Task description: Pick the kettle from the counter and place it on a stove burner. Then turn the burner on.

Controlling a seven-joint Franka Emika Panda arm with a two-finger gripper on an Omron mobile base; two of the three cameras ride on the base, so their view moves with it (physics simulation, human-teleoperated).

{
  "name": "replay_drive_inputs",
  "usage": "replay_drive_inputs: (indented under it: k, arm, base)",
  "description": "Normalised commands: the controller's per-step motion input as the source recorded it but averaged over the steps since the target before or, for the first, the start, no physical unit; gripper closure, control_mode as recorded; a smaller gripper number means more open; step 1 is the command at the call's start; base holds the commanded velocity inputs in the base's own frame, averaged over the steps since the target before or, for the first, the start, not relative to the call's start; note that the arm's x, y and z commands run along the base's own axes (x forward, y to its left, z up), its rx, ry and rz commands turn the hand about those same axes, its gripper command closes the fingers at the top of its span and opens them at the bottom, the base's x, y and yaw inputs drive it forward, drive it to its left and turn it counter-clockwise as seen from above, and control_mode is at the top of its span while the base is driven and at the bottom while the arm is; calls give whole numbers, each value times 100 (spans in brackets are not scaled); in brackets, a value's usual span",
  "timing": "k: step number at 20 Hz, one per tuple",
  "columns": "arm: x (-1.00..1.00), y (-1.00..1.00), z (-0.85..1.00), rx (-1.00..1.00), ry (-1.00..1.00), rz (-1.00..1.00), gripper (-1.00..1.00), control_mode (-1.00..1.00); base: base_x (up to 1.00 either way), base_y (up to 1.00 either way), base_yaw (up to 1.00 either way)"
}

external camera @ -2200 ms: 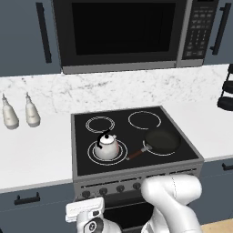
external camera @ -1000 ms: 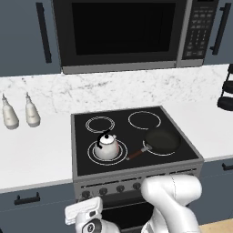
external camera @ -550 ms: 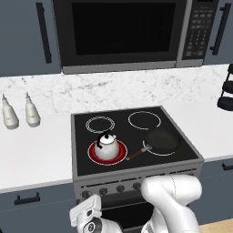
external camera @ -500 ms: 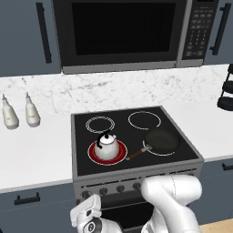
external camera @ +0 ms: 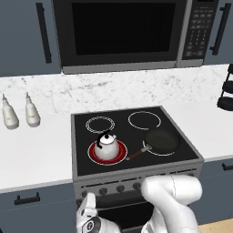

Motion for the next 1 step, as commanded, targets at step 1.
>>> replay_drive_inputs:
  k: [1]
  arm:
    - [0,60,0,-36,12,-11,100,-100]
  base:
    - [0,0,0]
